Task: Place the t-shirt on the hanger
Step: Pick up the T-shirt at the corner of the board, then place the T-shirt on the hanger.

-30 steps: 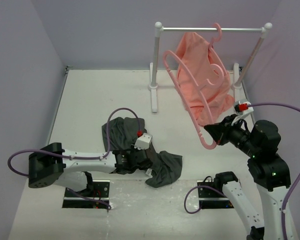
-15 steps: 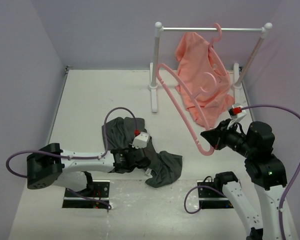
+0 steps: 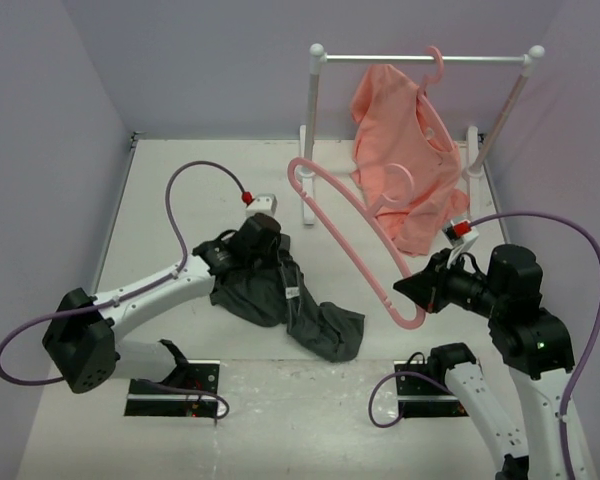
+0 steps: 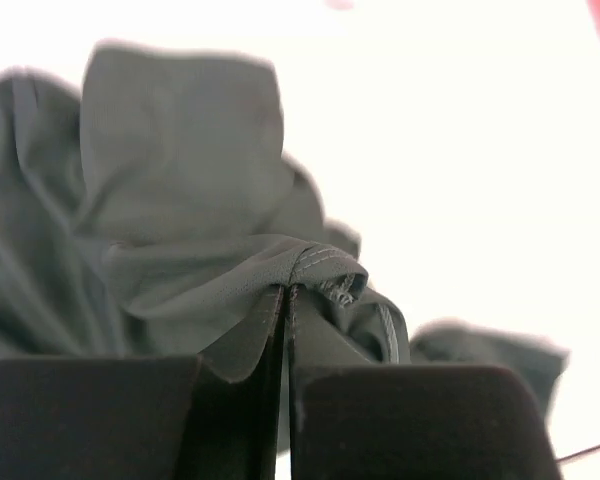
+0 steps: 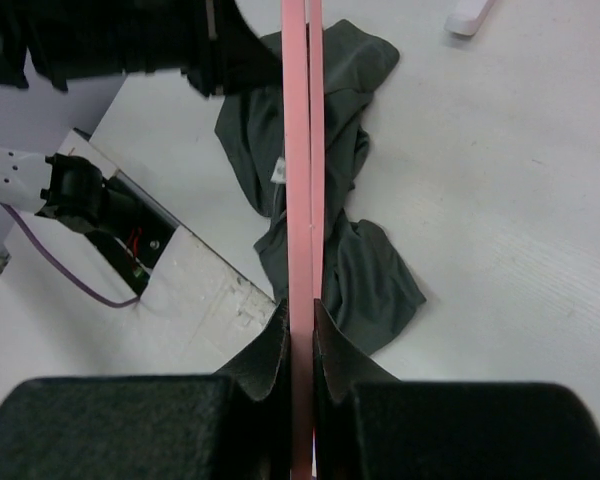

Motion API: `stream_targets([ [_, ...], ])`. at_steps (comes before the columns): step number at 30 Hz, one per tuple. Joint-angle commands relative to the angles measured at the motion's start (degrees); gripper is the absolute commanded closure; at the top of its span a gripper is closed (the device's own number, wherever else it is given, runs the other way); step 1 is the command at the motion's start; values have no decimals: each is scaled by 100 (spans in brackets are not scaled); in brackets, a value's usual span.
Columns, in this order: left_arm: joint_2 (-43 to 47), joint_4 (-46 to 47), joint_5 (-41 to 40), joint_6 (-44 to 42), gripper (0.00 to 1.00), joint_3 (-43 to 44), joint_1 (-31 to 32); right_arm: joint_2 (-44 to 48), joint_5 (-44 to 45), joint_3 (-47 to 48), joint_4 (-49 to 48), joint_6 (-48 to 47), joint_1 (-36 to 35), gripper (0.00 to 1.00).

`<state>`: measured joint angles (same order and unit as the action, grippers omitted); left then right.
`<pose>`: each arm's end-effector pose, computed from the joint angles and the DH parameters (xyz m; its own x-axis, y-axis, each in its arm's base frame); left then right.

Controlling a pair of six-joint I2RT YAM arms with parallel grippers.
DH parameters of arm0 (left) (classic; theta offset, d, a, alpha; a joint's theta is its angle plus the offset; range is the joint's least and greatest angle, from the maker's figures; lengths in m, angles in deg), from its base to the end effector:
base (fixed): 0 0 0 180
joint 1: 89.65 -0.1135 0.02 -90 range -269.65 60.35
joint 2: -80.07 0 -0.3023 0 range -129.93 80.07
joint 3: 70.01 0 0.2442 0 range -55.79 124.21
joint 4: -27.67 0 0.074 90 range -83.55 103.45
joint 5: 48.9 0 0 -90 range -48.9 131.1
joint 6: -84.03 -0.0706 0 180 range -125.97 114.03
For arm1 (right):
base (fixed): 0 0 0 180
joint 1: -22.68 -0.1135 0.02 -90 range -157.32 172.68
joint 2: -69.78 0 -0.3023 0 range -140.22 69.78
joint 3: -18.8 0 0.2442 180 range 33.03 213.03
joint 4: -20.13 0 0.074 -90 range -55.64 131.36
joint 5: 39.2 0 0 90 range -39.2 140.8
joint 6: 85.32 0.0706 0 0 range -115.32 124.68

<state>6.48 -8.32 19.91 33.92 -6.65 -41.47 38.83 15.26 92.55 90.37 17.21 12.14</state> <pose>0.2002 -0.1854 0.2592 -0.7081 -0.1054 -0.6982 0.0964 0.9651 -0.2435 0.0481 0.0507 0.3743 -0.5846 0.0708 -0.8082 -0.5421 0.7071 0.4540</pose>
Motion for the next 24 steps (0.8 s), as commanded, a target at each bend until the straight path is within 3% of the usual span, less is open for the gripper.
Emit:
stream_targets([
  [1,-617,251,932,-605,100,1185,-859,-219,115,220,31,-170,-261,100],
  [4,-1511,-193,1106,-736,100,2084,-1363,-326,474,361,173,-201,-564,100],
  [7,-2027,-163,1371,-726,100,2230,-1559,-311,637,130,110,-69,-738,100],
  [15,-1967,459,1775,-506,100,1406,-1757,-527,842,53,298,118,-897,100],
  [24,-1730,511,2093,-595,100,1415,-2262,-995,1160,-495,99,357,-1262,100],
])
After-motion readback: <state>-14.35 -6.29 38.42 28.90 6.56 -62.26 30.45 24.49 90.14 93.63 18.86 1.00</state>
